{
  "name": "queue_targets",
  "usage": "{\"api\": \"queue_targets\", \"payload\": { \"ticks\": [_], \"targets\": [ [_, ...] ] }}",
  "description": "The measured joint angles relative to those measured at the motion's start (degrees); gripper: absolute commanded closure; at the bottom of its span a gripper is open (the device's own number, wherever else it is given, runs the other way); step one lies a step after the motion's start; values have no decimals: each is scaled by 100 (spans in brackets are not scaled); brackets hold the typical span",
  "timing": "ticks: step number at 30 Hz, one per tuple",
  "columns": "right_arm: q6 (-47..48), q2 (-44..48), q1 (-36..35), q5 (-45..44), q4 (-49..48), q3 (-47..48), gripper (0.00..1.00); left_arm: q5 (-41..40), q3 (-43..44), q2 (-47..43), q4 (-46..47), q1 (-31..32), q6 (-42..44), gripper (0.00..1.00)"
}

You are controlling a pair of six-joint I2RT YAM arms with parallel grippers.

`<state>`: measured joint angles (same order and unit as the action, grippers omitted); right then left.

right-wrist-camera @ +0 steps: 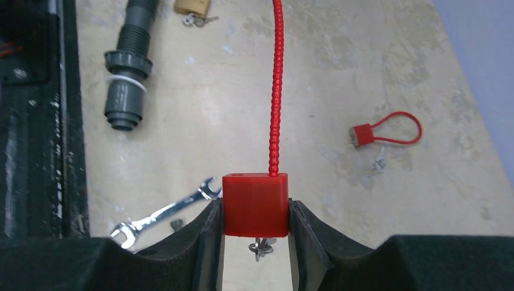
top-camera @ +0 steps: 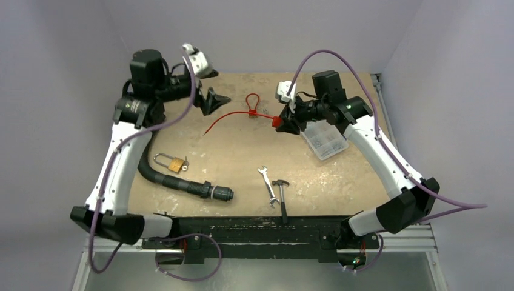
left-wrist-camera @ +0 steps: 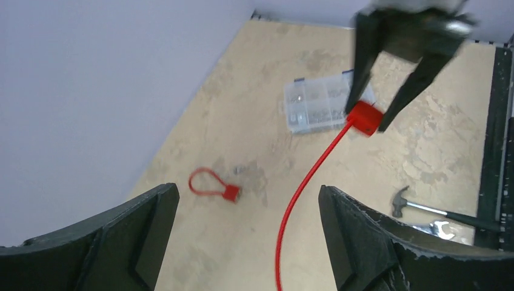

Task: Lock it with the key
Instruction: Lock the lock.

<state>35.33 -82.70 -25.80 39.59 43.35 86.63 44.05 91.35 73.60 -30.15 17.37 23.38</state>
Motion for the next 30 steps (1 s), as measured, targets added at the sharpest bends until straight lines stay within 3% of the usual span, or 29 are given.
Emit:
{"api": "queue_targets", "payload": {
  "ticks": [3,5,10,13,17,25,30],
  "targets": [
    [481,74,0,-138,201,125,100,437,538,577,-796,-881,-389,12],
    [745,114,0,-188,378,245,100,636,831,918,-1578,-1139,-284,12],
    [1207,136,0,-293,713,619,100,820,1241,1534,-3598,-1211,651,29],
    [1379,138,0,-310,820,739,100,824,1158,1700,-4325,-1228,1038,34],
    [1545,144,0,-358,966,754,100,831,1008,1722,-4647,-1259,1235,41],
    [1683,144,0,-417,997,754,100,973,828,1714,-4800,-1261,1480,39],
    [1683,144,0,-407,997,761,100,964,481,1714,-4468,-1261,1250,43]
  ]
}}
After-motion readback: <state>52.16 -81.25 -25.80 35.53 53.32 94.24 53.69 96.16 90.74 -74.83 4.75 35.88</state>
